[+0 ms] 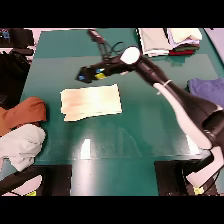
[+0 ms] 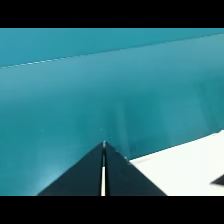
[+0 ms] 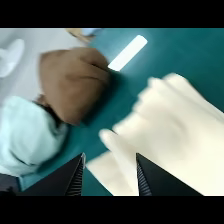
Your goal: Fold the shirts.
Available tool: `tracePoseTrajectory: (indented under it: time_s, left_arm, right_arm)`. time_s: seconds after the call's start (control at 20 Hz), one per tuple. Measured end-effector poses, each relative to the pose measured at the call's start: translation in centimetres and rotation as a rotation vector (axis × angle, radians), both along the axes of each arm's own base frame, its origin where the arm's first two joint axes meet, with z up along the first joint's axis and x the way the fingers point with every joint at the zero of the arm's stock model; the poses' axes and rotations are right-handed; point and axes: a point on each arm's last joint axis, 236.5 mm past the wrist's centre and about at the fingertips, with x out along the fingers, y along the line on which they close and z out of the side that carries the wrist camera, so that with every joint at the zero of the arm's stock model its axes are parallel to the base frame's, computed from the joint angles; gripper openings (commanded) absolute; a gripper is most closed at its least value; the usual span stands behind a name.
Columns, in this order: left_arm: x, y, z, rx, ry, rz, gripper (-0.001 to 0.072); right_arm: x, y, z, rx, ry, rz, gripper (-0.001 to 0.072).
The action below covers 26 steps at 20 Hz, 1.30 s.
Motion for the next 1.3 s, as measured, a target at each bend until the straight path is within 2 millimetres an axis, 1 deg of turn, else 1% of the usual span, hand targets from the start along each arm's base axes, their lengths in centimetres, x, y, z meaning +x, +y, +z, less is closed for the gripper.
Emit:
tracePoseTrajectory:
  time_s: [0.05, 0.1, 0.15, 0.2, 0.25, 0.3, 0.4, 0.45, 0.5, 0.6, 0.7, 0.8, 0.85, 0.9, 0.95, 1.0, 1.1, 1.15, 1.2, 1.25, 1.3]
  left_arm:
    - [-0.2, -0.6, 0.1, -0.006, -0.002, -0.013, 0.0022]
    - [-0.3, -1.1, 0.2, -0.009, -0.001, -0.025, 0.0022]
    - [-0.4, -1.5, 0.2, -0.011, -0.002, -0.035, 0.0022]
    - [-0.5, -2.0, 0.3, -0.012, -0.004, -0.045, 0.0022]
    - [-0.6, -2.5, 0.4, -0.016, -0.008, -0.056, 0.0022]
    - [-0.7, -3.0, 0.5, -0.020, -0.012, -0.067, 0.0022]
    - [-0.7, -3.4, 0.7, -0.025, -0.022, -0.076, 0.0022]
    - [-0.6, -3.5, 0.8, -0.027, -0.027, -0.079, 0.0022]
    - [-0.6, -3.7, 1.0, -0.031, -0.033, -0.082, 0.0022]
    - [-0.6, -4.0, 1.1, -0.036, -0.038, -0.087, 0.0022]
    - [-0.6, -4.0, 1.2, -0.037, -0.042, -0.087, 0.0022]
    - [-0.5, -4.0, 1.2, -0.038, -0.044, -0.088, 0.0022]
    - [-0.6, -4.1, 1.2, -0.039, -0.044, -0.090, 0.0022]
    - [-0.6, -4.1, 1.2, -0.040, -0.043, -0.090, 0.0022]
    - [-0.6, -4.1, 1.1, -0.039, -0.038, -0.091, 0.0021]
    - [-0.7, -4.1, 1.0, -0.039, -0.033, -0.092, 0.0022]
    - [-0.9, -4.3, 0.8, -0.046, -0.019, -0.099, 0.0021]
    - [-1.0, -4.6, 0.8, -0.055, -0.017, -0.106, 0.0021]
    - [-1.2, -5.1, 0.8, -0.060, -0.015, -0.117, 0.0021]
    - [-1.4, -6.0, 0.8, -0.068, -0.013, -0.137, 0.0021]
    - [-1.8, -7.0, 0.9, -0.073, -0.011, -0.161, 0.0021]
  right_arm:
    - [0.7, -2.5, -1.1, -0.036, 0.021, -0.031, 0.0367]
    - [1.2, -5.4, -2.6, -0.075, 0.056, -0.071, 0.0385]
    - [1.7, -8.2, -4.2, -0.110, 0.100, -0.115, 0.0490]
    - [1.9, -10.9, -5.8, -0.141, 0.141, -0.156, 0.0579]
    - [2.1, -13.6, -7.6, -0.168, 0.189, -0.203, 0.0580]
    - [2.1, -15.7, -9.2, -0.187, 0.233, -0.241, 0.0580]
    - [1.3, -18.6, -12.3, -0.216, 0.325, -0.290, 0.0579]
    - [0.9, -19.5, -13.7, -0.219, 0.368, -0.307, 0.0579]
    - [0.6, -19.7, -14.8, -0.215, 0.407, -0.316, 0.0579]
    - [-0.2, -19.0, -16.7, -0.193, 0.483, -0.319, 0.0579]
    - [-0.5, -17.1, -18.2, -0.163, 0.531, -0.308, 0.0579]
    - [-0.8, -14.5, -19.0, -0.136, 0.563, -0.273, 0.0566]
    - [-0.8, -13.0, -19.2, -0.124, 0.568, -0.253, 0.0484]
    - [-0.7, -11.8, -19.5, -0.123, 0.564, -0.233, 0.0320]
    - [-0.6, -10.6, -19.8, -0.130, 0.550, -0.214, 0.0137]
    - [-0.4, -9.6, -19.9, -0.133, 0.532, -0.200, 0.0018]
    - [0.8, -8.0, -18.9, -0.120, 0.478, -0.185, 0.0019]
    - [1.5, -7.9, -18.2, -0.122, 0.444, -0.181, 0.0019]
    - [2.5, -8.2, -17.3, -0.120, 0.409, -0.187, 0.0019]
    - [3.8, -9.0, -15.9, -0.117, 0.368, -0.205, 0.0019]
    - [5.2, -10.3, -14.4, -0.114, 0.330, -0.231, 0.0019]
